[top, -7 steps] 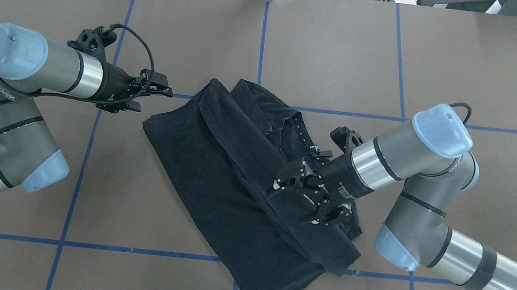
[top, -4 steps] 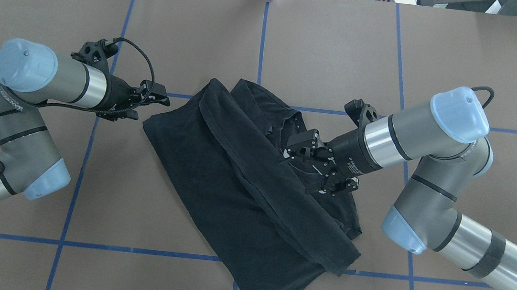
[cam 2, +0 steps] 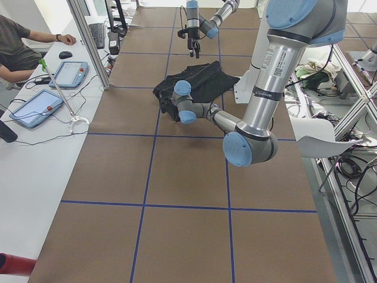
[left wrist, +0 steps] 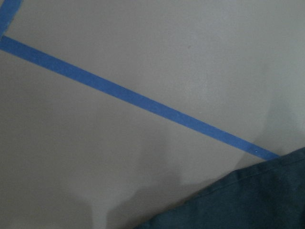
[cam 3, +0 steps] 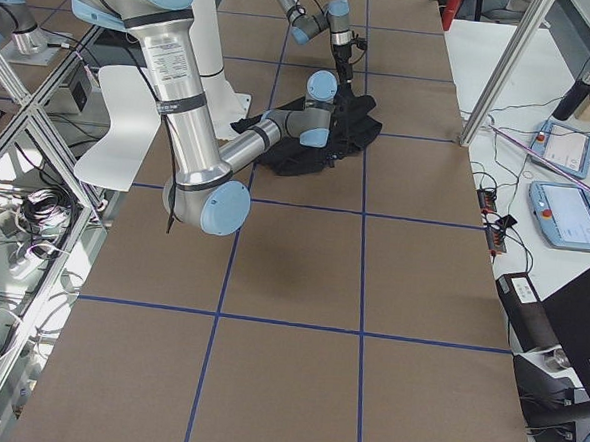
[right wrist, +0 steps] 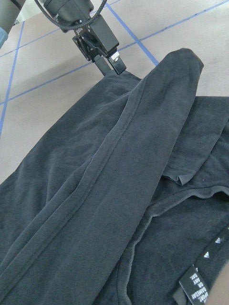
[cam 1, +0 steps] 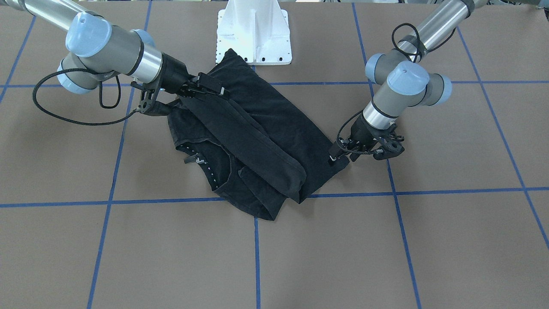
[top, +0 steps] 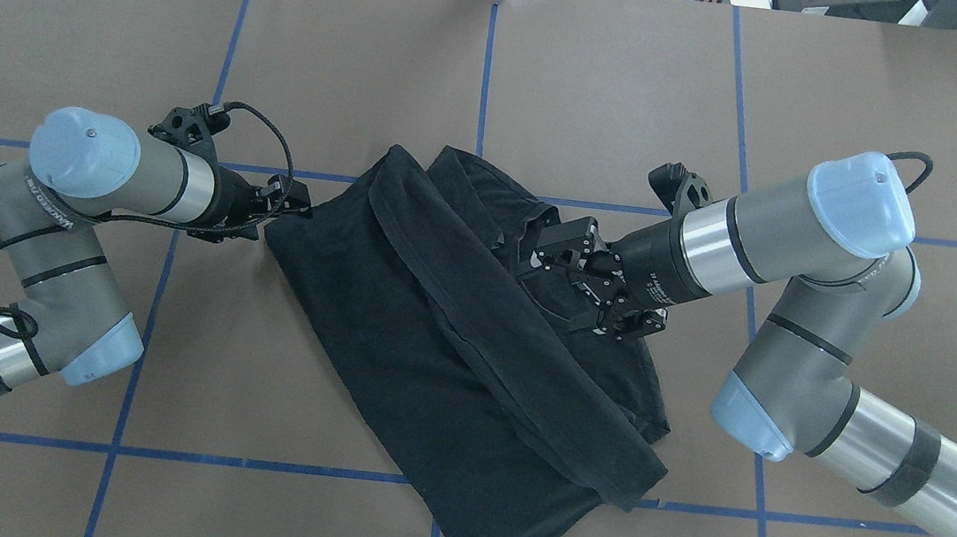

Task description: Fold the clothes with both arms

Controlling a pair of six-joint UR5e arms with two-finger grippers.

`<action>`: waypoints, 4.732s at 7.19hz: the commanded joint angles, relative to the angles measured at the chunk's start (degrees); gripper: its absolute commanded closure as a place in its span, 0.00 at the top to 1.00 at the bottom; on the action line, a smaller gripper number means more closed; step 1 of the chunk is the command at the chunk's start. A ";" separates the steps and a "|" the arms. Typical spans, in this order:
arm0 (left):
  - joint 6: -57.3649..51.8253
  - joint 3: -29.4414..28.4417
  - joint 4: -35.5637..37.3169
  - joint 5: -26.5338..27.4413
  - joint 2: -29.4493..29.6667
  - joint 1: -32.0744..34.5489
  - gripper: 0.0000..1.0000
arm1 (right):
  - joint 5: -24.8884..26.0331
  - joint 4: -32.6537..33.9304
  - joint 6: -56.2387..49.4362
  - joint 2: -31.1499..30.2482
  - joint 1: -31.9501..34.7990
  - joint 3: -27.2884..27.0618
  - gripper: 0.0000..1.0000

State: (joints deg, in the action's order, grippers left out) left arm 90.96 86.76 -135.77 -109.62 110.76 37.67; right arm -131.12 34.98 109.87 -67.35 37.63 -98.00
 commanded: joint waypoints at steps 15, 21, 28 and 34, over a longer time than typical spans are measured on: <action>-0.69 -30.69 -9.33 13.12 23.80 8.74 0.00 | 0.42 -0.09 -0.36 -0.68 7.28 1.41 1.00; -5.26 -28.76 -8.89 12.18 24.06 11.63 1.00 | 1.38 1.22 -8.59 -0.42 7.36 3.07 1.00; -9.12 -5.47 -9.42 0.29 3.85 14.01 1.00 | 24.85 35.50 -33.56 24.48 -1.42 16.62 0.97; -10.54 -2.91 -9.68 -1.47 1.30 14.10 1.00 | 30.90 35.25 -42.62 37.69 -3.36 35.46 0.70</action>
State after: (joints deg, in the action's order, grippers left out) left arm 80.43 83.86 -145.39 -111.04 112.13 51.77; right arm -102.14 70.39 69.17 -32.17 34.49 -66.34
